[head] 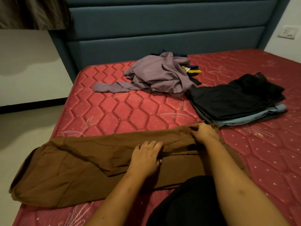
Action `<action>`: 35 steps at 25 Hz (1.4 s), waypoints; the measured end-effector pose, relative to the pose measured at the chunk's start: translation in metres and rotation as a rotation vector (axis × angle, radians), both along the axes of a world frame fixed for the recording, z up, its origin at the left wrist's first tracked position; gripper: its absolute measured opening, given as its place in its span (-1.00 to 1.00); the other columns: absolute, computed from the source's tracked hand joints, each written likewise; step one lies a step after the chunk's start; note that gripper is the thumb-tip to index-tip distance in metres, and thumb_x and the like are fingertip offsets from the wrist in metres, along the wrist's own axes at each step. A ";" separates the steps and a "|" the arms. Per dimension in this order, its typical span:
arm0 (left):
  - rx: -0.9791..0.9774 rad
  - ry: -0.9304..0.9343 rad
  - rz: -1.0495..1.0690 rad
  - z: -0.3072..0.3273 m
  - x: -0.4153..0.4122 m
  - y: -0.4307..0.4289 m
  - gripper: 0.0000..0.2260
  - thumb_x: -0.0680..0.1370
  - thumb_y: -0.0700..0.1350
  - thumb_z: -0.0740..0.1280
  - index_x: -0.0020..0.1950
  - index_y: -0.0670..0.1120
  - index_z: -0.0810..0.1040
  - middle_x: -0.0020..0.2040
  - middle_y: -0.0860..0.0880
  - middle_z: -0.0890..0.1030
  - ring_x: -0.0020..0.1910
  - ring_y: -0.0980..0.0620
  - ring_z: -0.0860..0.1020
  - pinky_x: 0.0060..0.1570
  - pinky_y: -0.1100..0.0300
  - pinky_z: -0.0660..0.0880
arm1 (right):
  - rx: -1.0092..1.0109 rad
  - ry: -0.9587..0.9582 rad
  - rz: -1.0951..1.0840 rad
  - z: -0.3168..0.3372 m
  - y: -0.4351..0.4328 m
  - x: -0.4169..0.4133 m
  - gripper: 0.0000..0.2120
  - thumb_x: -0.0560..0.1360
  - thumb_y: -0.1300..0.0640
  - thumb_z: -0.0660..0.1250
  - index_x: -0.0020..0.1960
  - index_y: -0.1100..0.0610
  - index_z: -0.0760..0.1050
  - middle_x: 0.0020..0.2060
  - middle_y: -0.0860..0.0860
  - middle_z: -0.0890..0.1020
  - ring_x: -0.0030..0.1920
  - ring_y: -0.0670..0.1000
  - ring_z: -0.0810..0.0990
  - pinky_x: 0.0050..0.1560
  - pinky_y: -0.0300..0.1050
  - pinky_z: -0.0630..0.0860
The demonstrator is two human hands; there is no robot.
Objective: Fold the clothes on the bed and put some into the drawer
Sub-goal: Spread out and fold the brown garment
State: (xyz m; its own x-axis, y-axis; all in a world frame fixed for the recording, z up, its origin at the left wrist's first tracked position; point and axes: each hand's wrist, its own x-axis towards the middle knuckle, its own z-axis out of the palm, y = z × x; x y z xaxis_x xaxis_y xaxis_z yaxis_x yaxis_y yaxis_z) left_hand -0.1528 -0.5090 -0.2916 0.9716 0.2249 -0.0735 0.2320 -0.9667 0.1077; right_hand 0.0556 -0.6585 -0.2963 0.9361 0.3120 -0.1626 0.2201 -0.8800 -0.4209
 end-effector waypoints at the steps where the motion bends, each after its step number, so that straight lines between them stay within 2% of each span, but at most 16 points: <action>1: -0.063 0.084 0.014 -0.004 0.003 0.000 -0.53 0.57 0.08 0.23 0.46 0.11 0.20 0.52 0.03 0.18 0.48 -0.04 0.17 0.36 -0.16 0.24 | -0.016 -0.024 -0.043 0.000 0.000 -0.001 -0.69 0.51 0.02 0.34 0.25 -0.12 0.54 0.23 0.07 0.59 0.21 0.15 0.54 0.18 -0.03 0.49; 4: -0.174 0.199 0.080 -0.010 0.009 0.001 -0.66 0.61 0.08 0.18 0.37 0.10 0.28 0.55 0.02 0.10 0.51 -0.09 0.09 0.34 -0.35 0.16 | -0.122 -0.052 -0.158 0.002 -0.002 -0.006 -0.71 0.53 0.07 0.28 0.24 -0.06 0.55 0.20 0.09 0.59 0.20 0.16 0.56 0.11 -0.03 0.49; 6: -0.158 0.115 0.072 -0.005 0.016 -0.001 -0.74 0.62 0.07 0.14 0.27 0.05 0.38 0.45 0.02 0.31 0.44 -0.06 0.25 0.35 -0.29 0.15 | -0.206 -0.168 -0.148 0.010 0.007 -0.010 -0.71 0.52 0.16 0.25 0.22 0.04 0.53 0.19 0.11 0.59 0.19 0.17 0.56 0.11 -0.01 0.50; 8: -0.147 -0.062 0.054 -0.002 0.028 -0.004 -0.83 0.63 0.01 0.13 0.13 0.00 0.45 0.24 0.00 0.52 0.30 -0.04 0.43 0.34 -0.08 0.21 | -0.111 -0.310 0.068 0.016 0.031 -0.019 -0.67 0.49 0.19 0.25 0.24 0.04 0.52 0.20 0.09 0.57 0.20 0.16 0.55 0.16 -0.02 0.47; 10: -0.216 -0.177 0.064 -0.004 0.042 -0.001 -0.84 0.61 -0.05 0.17 0.14 -0.02 0.46 0.19 -0.04 0.57 0.23 -0.08 0.49 0.20 0.04 0.33 | 0.077 -0.226 0.476 0.011 0.057 -0.037 -0.55 0.50 0.23 0.21 0.36 0.02 0.45 0.29 0.08 0.51 0.29 0.12 0.47 0.30 -0.04 0.39; 12: -0.268 -0.140 0.102 -0.016 0.049 0.002 -0.69 0.59 0.00 0.22 0.33 0.00 0.41 0.35 -0.01 0.47 0.37 -0.04 0.38 0.28 0.02 0.30 | 0.064 -0.076 0.776 -0.008 0.057 -0.045 -0.50 0.57 0.18 0.15 0.50 -0.01 0.27 0.43 0.02 0.38 0.44 0.04 0.31 0.46 -0.08 0.19; 14: -0.250 -0.010 0.149 -0.030 0.041 0.008 -0.46 0.58 0.17 0.21 0.52 0.08 0.19 0.53 0.06 0.20 0.53 0.04 0.11 0.44 -0.08 0.08 | -0.116 -0.169 0.853 -0.028 0.029 -0.047 -0.47 0.61 -0.12 0.04 0.55 -0.13 0.03 0.53 -0.10 0.16 0.53 -0.03 0.08 0.51 -0.02 -0.04; 15: -0.213 0.045 0.160 -0.031 0.037 0.015 -0.38 0.54 0.28 0.18 0.55 0.13 0.08 0.57 0.09 0.08 0.55 0.04 0.00 0.46 -0.13 -0.02 | -0.190 -0.244 0.838 -0.031 0.018 -0.046 -0.43 0.57 -0.26 -0.07 0.55 -0.20 -0.05 0.55 -0.13 0.07 0.55 -0.05 -0.01 0.50 0.05 -0.12; 17: -0.195 0.170 0.187 -0.048 0.052 0.025 -0.23 0.43 0.46 0.13 0.55 0.25 -0.05 0.59 0.12 -0.07 0.56 0.02 -0.12 0.44 -0.21 -0.11 | -0.274 -0.227 0.745 -0.048 0.006 -0.026 -0.36 0.47 -0.41 -0.20 0.52 -0.30 -0.12 0.56 -0.13 0.00 0.55 -0.03 -0.08 0.50 0.12 -0.16; 20: -0.172 0.174 0.236 -0.044 0.052 0.035 -0.11 0.30 0.57 0.10 0.53 0.30 -0.13 0.59 0.09 -0.15 0.56 -0.01 -0.17 0.43 -0.26 -0.14 | -0.293 -0.209 0.586 -0.044 0.009 -0.017 -0.23 0.35 -0.53 -0.36 0.51 -0.31 -0.13 0.56 -0.13 -0.03 0.55 -0.01 -0.12 0.49 0.15 -0.19; 23: -0.132 0.120 0.275 -0.042 0.045 0.035 0.00 0.16 0.64 -0.05 0.54 0.28 -0.12 0.59 0.06 -0.11 0.56 -0.02 -0.16 0.43 -0.25 -0.15 | -0.318 -0.153 0.419 -0.041 0.002 -0.013 -0.35 0.48 -0.45 -0.21 0.52 -0.29 -0.15 0.55 -0.19 -0.08 0.55 0.03 -0.18 0.46 0.25 -0.25; 26: -0.094 0.058 0.311 -0.045 0.031 0.036 0.01 0.15 0.64 -0.18 0.55 0.26 -0.08 0.59 0.04 -0.06 0.56 -0.01 -0.13 0.44 -0.22 -0.13 | -0.351 -0.086 0.340 -0.040 -0.005 -0.012 -0.35 0.50 -0.43 -0.20 0.53 -0.27 -0.22 0.55 -0.20 -0.13 0.55 0.08 -0.18 0.48 0.23 -0.18; 29: -0.063 0.003 0.350 -0.045 0.008 0.042 0.05 0.11 0.64 -0.36 0.55 0.25 -0.04 0.59 0.03 -0.02 0.56 -0.01 -0.11 0.47 -0.15 -0.13 | -0.418 -0.048 0.248 -0.029 -0.010 -0.015 -0.34 0.51 -0.42 -0.21 0.54 -0.22 -0.25 0.57 -0.06 -0.14 0.56 0.09 -0.13 0.49 0.18 -0.11; 32: -0.056 -0.044 0.392 -0.045 -0.017 0.048 0.09 0.10 0.62 -0.46 0.55 0.23 0.01 0.59 0.02 0.02 0.56 -0.01 -0.07 0.48 -0.09 -0.13 | -0.598 0.041 0.080 -0.015 -0.007 -0.021 -0.34 0.56 -0.35 -0.19 0.56 -0.12 -0.24 0.57 0.08 -0.09 0.55 0.17 -0.07 0.48 0.22 -0.09; 34: -0.048 -0.067 0.398 -0.044 -0.032 0.048 0.10 0.12 0.60 -0.48 0.56 0.19 0.03 0.59 -0.01 0.05 0.56 -0.03 -0.04 0.48 -0.06 -0.11 | -0.698 0.041 0.024 0.002 0.007 -0.033 -0.38 0.62 -0.22 -0.12 0.58 0.00 -0.16 0.56 0.14 -0.06 0.55 0.18 -0.09 0.48 0.26 -0.12; 35: -0.048 -0.071 0.399 -0.044 -0.038 0.048 0.10 0.12 0.60 -0.48 0.57 0.17 0.04 0.58 -0.02 0.06 0.56 -0.04 -0.04 0.48 -0.05 -0.11 | -0.694 -0.029 0.083 0.010 0.019 -0.042 -0.41 0.64 -0.14 -0.06 0.58 0.05 -0.12 0.56 0.13 -0.07 0.55 0.16 -0.13 0.48 0.29 -0.15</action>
State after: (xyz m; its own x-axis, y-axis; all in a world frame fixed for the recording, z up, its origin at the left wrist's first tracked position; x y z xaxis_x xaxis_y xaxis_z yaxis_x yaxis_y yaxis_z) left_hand -0.1903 -0.4613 -0.3353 0.8116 0.5835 -0.0284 0.5784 -0.7958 0.1795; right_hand 0.0137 -0.6395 -0.2867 0.9207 0.2156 -0.3254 0.3008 -0.9232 0.2393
